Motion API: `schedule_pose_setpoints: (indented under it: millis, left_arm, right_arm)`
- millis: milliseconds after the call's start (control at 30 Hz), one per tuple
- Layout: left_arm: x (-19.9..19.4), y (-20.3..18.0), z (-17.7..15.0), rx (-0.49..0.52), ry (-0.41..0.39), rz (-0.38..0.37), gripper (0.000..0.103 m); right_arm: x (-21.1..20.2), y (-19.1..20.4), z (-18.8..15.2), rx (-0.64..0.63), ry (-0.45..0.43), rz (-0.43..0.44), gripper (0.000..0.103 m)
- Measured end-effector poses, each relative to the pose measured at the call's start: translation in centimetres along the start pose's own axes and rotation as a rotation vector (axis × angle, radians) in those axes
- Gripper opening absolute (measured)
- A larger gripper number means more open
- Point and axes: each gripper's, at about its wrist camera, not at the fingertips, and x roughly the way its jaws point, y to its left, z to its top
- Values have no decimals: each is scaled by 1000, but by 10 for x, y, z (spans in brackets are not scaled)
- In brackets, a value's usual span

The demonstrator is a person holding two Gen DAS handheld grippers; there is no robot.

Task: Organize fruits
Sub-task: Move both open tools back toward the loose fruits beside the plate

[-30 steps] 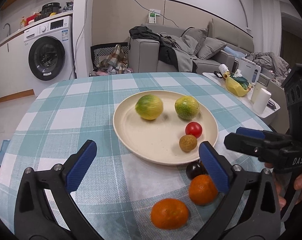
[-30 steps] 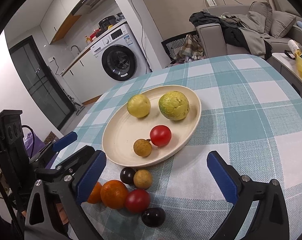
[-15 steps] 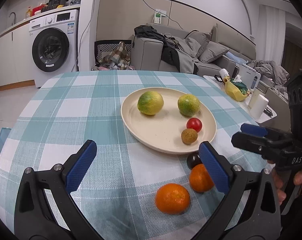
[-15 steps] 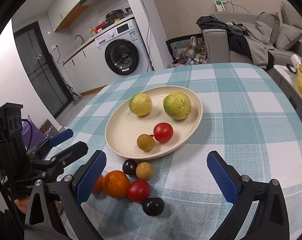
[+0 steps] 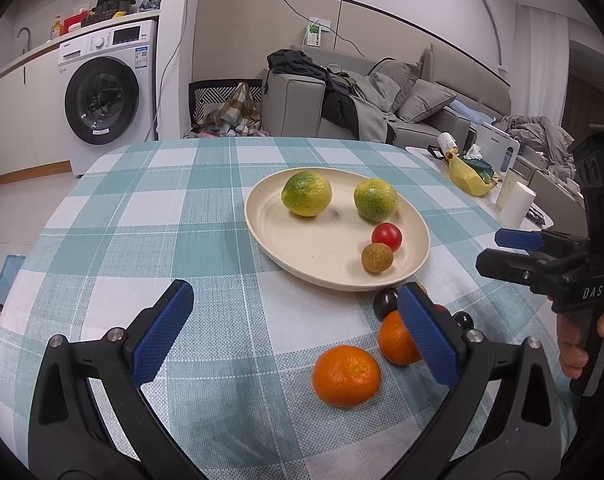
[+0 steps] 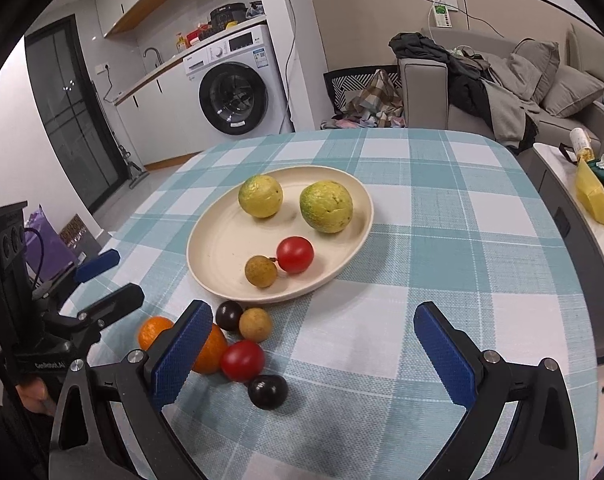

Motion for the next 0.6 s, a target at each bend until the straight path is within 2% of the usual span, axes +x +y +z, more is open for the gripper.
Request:
schedule_pose_setpoints:
  millis: [200,600]
  left_arm:
    - [-1,-1,-1,7,1,-7,102]
    - [0,-16,-10,68,72,-38,102]
  right_arm:
    - [2,1,-4,-55,53,-28,103]
    - [14,8,-16,-125,158,-13,103]
